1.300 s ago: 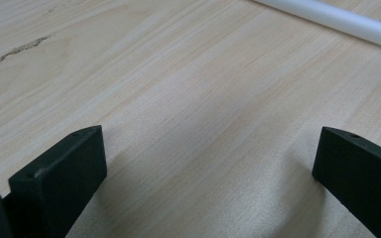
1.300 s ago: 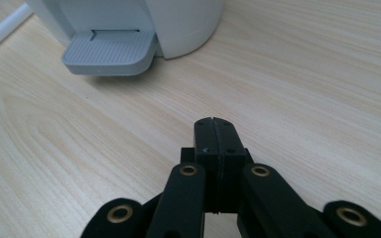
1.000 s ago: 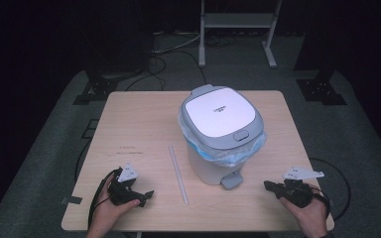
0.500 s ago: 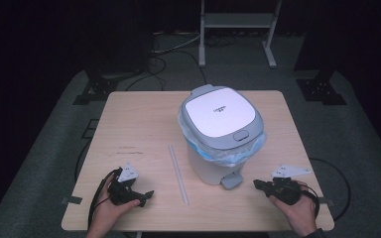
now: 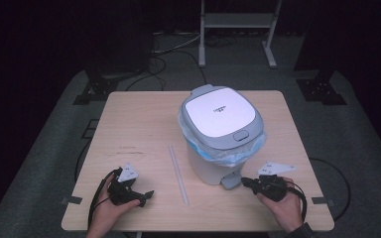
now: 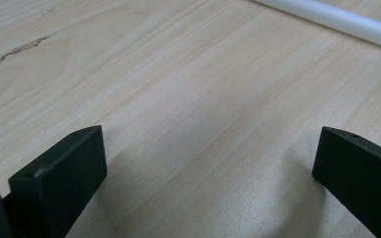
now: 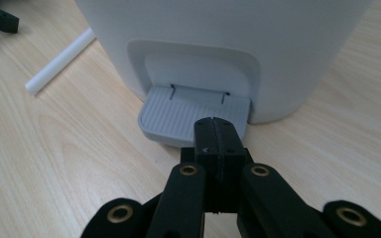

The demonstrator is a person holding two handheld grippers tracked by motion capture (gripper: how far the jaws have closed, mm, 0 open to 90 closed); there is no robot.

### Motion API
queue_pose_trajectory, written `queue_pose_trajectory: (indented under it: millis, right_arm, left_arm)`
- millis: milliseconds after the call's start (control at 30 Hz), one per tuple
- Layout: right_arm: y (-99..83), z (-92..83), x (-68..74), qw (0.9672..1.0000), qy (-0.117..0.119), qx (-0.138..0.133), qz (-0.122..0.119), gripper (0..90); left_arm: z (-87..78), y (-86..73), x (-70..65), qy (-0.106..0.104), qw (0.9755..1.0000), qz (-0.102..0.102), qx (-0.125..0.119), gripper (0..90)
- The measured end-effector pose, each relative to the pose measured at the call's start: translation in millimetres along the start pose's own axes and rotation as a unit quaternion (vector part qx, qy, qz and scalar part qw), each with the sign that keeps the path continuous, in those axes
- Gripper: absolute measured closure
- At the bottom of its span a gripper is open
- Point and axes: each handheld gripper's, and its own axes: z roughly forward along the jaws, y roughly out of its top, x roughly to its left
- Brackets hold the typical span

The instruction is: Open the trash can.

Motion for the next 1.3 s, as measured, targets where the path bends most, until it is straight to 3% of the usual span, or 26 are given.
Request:
queue_pose_trajectory:
  millis: [633,833,1300]
  right_arm:
    - [12.2,20.7,9.0,1.0000,0.007,-0.004,-0.004,89.9]
    - [11.2,24.3,11.8,0.9999,0.003,0.003,-0.014,89.9]
    - [6.4,26.2,11.1,0.9999,-0.001,-0.003,-0.010,90.0]
  left_arm:
    - [0.0,0.0,0.0,0.000,1.0000,0.000,0.000,0.0]
    - [0.2,-0.1,-0.1,0.000,1.0000,0.000,-0.001,0.0]
    - [0.2,-0.1,-0.1,0.000,1.0000,0.000,-0.001,0.0]
